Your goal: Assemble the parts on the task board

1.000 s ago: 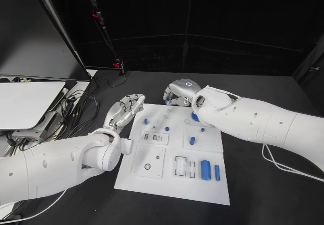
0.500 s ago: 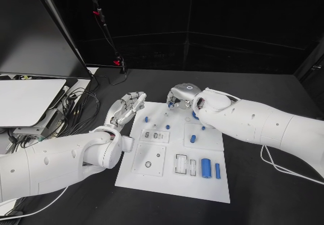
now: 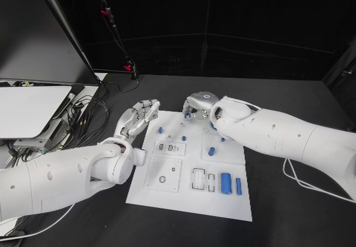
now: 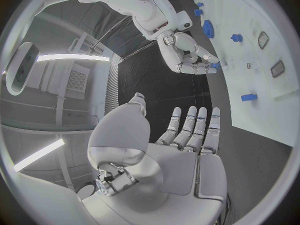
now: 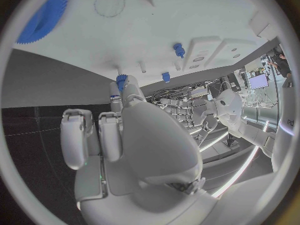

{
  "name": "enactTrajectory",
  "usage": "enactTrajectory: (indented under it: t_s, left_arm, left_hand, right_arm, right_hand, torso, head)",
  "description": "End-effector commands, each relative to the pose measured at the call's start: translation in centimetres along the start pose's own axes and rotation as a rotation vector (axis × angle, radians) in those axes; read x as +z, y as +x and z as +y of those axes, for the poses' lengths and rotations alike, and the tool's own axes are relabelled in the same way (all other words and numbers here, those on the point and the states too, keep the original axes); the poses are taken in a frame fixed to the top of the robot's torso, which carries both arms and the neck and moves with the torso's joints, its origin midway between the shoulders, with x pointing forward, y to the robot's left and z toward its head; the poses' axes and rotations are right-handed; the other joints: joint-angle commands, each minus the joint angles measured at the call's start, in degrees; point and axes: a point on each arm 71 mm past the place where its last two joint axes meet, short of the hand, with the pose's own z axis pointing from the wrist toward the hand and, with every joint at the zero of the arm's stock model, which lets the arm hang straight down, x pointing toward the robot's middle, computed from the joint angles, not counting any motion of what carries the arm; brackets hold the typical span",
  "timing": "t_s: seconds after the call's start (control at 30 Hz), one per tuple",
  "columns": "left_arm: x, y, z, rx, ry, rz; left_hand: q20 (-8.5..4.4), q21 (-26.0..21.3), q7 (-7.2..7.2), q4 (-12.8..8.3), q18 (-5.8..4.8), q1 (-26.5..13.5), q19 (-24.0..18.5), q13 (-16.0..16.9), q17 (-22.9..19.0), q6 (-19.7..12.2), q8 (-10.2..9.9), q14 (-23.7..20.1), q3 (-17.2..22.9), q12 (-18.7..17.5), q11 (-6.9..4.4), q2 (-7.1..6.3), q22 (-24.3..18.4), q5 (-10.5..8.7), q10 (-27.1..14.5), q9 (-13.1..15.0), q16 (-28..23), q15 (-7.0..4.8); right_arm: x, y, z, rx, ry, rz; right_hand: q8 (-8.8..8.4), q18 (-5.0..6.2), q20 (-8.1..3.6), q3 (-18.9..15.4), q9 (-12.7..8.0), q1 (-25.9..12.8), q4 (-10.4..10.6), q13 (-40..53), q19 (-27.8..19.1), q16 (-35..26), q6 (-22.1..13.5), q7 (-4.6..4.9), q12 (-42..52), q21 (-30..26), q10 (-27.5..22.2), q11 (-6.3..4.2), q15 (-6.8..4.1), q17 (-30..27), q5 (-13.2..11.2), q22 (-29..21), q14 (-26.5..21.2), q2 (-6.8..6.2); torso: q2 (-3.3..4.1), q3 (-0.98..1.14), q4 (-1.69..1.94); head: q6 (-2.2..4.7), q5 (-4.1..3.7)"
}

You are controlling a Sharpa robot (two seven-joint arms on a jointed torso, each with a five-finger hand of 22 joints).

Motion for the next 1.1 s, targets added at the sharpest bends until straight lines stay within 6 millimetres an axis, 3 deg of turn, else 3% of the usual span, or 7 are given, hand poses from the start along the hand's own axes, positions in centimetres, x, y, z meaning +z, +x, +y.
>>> enactTrajectory:
  t_s: [0.03,1.1]
  left_arm:
    - [-0.3,0.1,-2.26,-0.004,0.305,0.011]
    - [-0.18,0.06,-2.15,-0.002,0.298,0.01]
  left_hand:
    - [-0.05,0.2,9.2,0.0,0.79,0.0,-0.3,-0.1,-0.1,0.2,0.3,-0.2,-0.3,0.4,0.04,0.42,0.0,0.39,0.3,-0.1,0.3,0.29]
    - [-0.04,0.3,9.21,-0.1,0.77,0.2,-0.3,-0.1,-0.2,0.2,0.3,-0.2,-0.3,0.4,0.04,0.57,0.0,0.53,0.3,-0.2,0.4,0.32]
  right_arm:
    - [0.09,-0.22,0.05,-0.004,-0.014,-0.025]
    - [0.46,0.02,-0.04,-0.01,-0.005,-0.021]
  right_hand:
    - [-0.29,-0.9,-0.03,0.4,0.0,0.5,-0.1,0.1,4.1,0.1,0.4,0.19,-0.2,0.2,0.2,0.1,0.37,1.7,0.3,11.7,4.0,-0.04]
    - [-0.98,-0.93,0.11,0.8,0.0,0.5,-0.1,0.1,4.2,0.1,0.2,0.34,-1.2,0.2,0.1,0.3,0.53,1.8,0.3,11.8,4.0,-0.11]
  torso:
    - [0.02,-0.05,0.07]
    - [0.07,-0.14,0.16]
  head:
    - [-0.05,0.08]
    - [-0.65,0.14]
